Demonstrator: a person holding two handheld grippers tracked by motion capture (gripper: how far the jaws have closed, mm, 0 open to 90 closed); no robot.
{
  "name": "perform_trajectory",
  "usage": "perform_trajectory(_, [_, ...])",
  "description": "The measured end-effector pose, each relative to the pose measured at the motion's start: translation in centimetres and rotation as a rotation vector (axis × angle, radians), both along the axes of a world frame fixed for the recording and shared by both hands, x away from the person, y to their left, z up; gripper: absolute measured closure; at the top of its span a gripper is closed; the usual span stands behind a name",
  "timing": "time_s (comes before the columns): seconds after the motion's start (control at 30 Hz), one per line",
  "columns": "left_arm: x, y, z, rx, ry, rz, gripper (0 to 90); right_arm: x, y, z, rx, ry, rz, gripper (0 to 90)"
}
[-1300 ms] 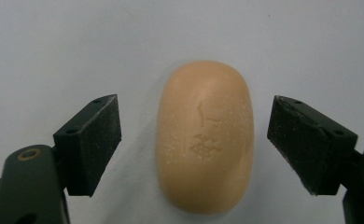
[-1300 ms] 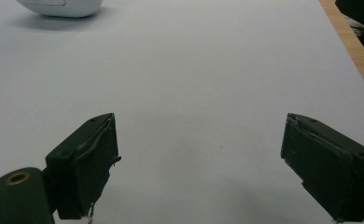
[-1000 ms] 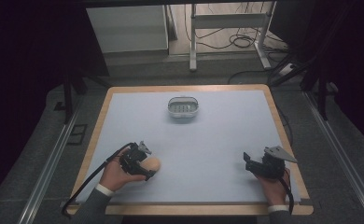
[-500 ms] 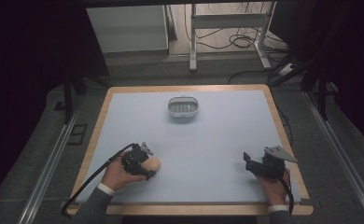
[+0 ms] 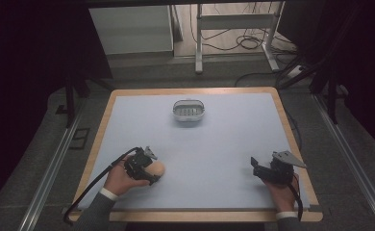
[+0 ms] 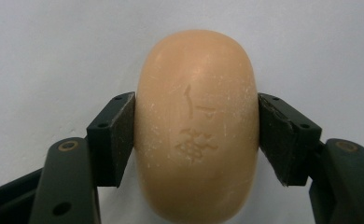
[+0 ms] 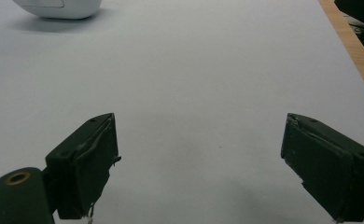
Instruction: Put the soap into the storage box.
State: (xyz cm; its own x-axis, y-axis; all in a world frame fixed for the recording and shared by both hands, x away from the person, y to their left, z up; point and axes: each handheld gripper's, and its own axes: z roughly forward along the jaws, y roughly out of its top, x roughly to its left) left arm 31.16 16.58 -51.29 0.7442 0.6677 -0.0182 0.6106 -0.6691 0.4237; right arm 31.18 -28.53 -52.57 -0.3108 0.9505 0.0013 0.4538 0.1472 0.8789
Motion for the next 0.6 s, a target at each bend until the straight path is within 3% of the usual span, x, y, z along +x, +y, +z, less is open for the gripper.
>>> perform_trajectory(0.6, [0.2, 1.1, 1.2, -0.031, -0.021, 0.019, 32.8, 0.0, 0.0, 0.0, -0.001, 0.002, -0.001, 11.0])
